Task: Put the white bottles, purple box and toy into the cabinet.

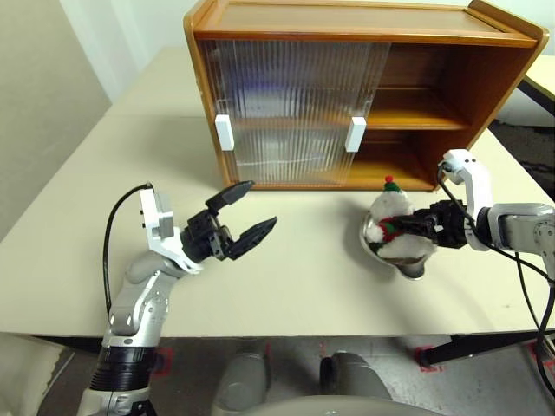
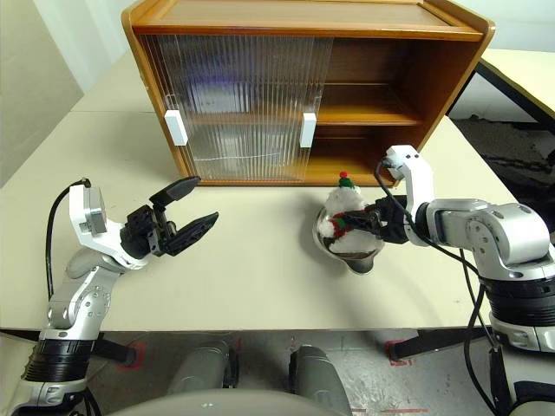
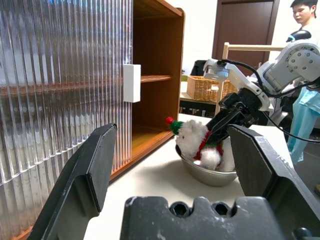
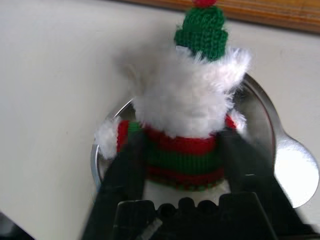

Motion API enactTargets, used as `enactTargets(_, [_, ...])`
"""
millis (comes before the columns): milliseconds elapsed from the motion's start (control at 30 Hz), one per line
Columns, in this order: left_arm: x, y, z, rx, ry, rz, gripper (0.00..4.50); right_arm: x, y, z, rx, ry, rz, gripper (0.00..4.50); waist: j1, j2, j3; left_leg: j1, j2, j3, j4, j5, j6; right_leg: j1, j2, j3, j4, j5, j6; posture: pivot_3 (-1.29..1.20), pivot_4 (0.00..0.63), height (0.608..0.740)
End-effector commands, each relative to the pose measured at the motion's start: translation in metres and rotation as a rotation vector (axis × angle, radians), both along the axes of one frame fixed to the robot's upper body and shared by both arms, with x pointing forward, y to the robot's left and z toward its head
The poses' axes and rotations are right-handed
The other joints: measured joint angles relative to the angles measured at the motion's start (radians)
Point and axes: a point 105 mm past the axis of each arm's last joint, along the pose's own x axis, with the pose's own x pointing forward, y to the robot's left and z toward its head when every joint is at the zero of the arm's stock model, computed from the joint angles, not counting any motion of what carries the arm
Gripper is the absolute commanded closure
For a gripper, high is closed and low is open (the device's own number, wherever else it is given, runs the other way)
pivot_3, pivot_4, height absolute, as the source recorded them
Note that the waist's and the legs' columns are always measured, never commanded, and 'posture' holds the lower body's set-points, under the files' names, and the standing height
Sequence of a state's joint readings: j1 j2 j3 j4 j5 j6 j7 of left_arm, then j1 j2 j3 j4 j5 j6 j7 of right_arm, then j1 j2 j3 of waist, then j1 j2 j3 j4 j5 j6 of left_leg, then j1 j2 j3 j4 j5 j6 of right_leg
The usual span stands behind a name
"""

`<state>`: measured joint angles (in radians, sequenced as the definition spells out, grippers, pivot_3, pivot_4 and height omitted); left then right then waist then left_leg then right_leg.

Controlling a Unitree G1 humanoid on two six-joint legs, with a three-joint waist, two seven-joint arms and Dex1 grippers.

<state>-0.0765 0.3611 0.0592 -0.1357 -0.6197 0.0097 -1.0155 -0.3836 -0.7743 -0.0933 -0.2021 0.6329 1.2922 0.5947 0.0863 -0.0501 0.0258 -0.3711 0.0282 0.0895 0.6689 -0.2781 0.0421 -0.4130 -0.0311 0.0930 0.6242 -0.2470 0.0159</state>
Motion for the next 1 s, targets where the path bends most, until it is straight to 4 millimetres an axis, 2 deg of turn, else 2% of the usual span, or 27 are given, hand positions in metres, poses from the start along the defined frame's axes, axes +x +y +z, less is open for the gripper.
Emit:
enactTargets(33, [0.002, -0.002, -0.003, 0.02, -0.002, -0.003, 0.0, 0.003, 0.002, 0.013, 0.016, -0.031, 0.01, 2.82, 0.0, 0.0, 0.0, 0.0, 0.0, 0.0, 0.0, 0.0, 0.0, 0.0, 0.0, 0.0, 0.0, 0.0, 0.0, 0.19, 0.0, 0.74])
enactTargets(100, [0.003, -0.001, -0.003, 0.02, -0.003, -0.001, 0.0, 0.007, 0.003, 0.023, 0.04, -0.051, 0.008, 3.61, -0.001, 0.0, 0.0, 0.0, 0.0, 0.0, 0.0, 0.0, 0.0, 0.0, 0.0, 0.0, 0.0, 0.0, 0.0, 0.19, 0.0, 0.74])
enactTargets(200, [0.004, -0.001, -0.004, 0.02, -0.004, 0.002, 0.0, 0.01, 0.005, 0.035, 0.075, -0.063, 0.01, 4.4, 0.001, 0.0, 0.0, 0.0, 0.0, 0.0, 0.0, 0.0, 0.0, 0.0, 0.0, 0.0, 0.0, 0.0, 0.0, 0.19, 0.0, 0.74])
enactTargets(300, [0.004, 0.0, -0.004, 0.021, -0.005, 0.003, 0.0, 0.015, 0.001, 0.064, 0.163, -0.105, 0.011, 4.45, 0.002, 0.0, 0.0, 0.0, 0.0, -0.001, 0.0, 0.0, 0.0, 0.0, 0.0, -0.001, 0.0, 0.0, 0.0, 0.19, 0.0, 0.74])
enactTargets(400, [0.004, 0.0, -0.005, 0.022, -0.004, 0.002, 0.0, 0.02, -0.006, 0.078, 0.19, -0.142, -0.003, 4.45, 0.005, 0.0, 0.0, -0.001, 0.0, -0.001, 0.0, 0.0, 0.0, 0.0, 0.0, -0.001, 0.0, 0.0, 0.0, 0.19, 0.0, 0.74])
enactTargets(567, [0.005, 0.001, -0.005, 0.025, -0.004, 0.0, 0.0, 0.041, -0.028, 0.114, 0.296, -0.304, -0.102, 4.45, 0.012, 0.0, 0.0, -0.001, 0.0, -0.001, 0.001, 0.0, 0.0, 0.0, 0.0, -0.001, 0.0, 0.001, -0.001, 0.19, 0.0, 0.74])
enactTargets(767, [0.004, 0.004, -0.006, 0.03, -0.001, 0.006, 0.0, 0.066, -0.037, 0.138, 0.302, -0.529, -0.179, 4.45, 0.008, 0.001, -0.001, 0.0, 0.0, 0.0, 0.0, 0.0, 0.0, 0.0, 0.0, -0.001, 0.0, 0.001, -0.001, 0.18, 0.0, 0.74])
enactTargets(867, [0.004, 0.004, -0.006, 0.032, -0.002, 0.005, 0.0, 0.077, -0.039, 0.139, 0.274, -0.591, -0.202, 4.45, 0.008, 0.001, -0.001, 0.0, 0.0, 0.0, 0.0, 0.0, 0.0, 0.0, 0.0, -0.001, 0.001, 0.001, -0.001, 0.18, 0.0, 0.74])
enactTargets(1000, [0.004, 0.003, -0.006, 0.032, -0.003, 0.007, 0.0, 0.095, -0.048, 0.143, 0.145, -0.747, -0.249, 4.45, 0.008, 0.001, -0.001, 0.0, 0.0, 0.0, 0.0, 0.0, 0.0, 0.0, 0.0, -0.001, 0.0, 0.001, -0.001, 0.19, 0.0, 0.74])
